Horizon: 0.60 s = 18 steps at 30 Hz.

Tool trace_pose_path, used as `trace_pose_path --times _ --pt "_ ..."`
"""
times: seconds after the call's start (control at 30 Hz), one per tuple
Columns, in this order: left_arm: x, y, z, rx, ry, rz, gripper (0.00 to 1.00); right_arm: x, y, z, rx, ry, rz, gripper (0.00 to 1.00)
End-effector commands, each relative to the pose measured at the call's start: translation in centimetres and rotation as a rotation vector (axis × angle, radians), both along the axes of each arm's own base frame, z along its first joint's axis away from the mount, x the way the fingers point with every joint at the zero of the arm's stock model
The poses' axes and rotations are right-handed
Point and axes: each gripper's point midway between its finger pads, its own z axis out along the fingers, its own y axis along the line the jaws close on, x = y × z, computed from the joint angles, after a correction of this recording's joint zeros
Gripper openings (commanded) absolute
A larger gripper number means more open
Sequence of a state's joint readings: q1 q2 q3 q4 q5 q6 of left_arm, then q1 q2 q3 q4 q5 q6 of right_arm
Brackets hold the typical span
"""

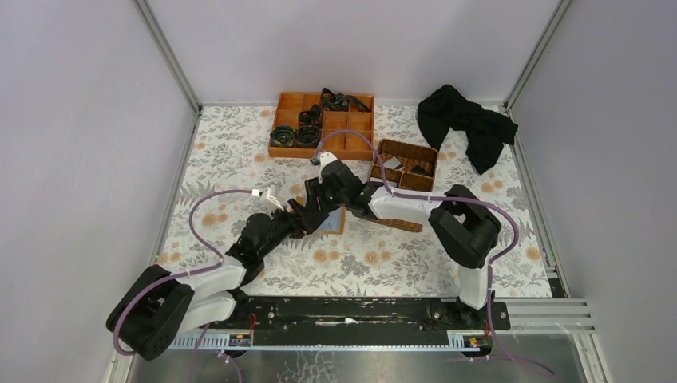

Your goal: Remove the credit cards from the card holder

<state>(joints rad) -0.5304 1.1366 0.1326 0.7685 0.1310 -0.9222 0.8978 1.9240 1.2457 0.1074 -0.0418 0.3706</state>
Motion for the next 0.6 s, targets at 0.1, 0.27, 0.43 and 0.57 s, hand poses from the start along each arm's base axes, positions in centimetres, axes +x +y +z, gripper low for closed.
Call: trace_pose_path --times 0.1,0.27,0.43,0.57 --pt "-0.4 7.4 -9.0 0.295 0.242 0.278 0.76 -2.1 2.0 7.2 0.157 -0.042 0.072 0.62" --pt "-0.7 7.1 -9.5 0.251 0.266 0.256 0.76 -2.4 2.1 7.0 0.155 -0.036 0.086 0.63" --pt "-0.3 7.2 -7.2 0.227 0.18 0.26 0.74 -2.9 3.5 7.6 0.209 -0.004 0.137 0.62" --pt "0.0 8.2 -4.8 0.247 0.118 0.305 0.69 -3.0 4.6 7.8 0.223 0.02 0.164 0.62"
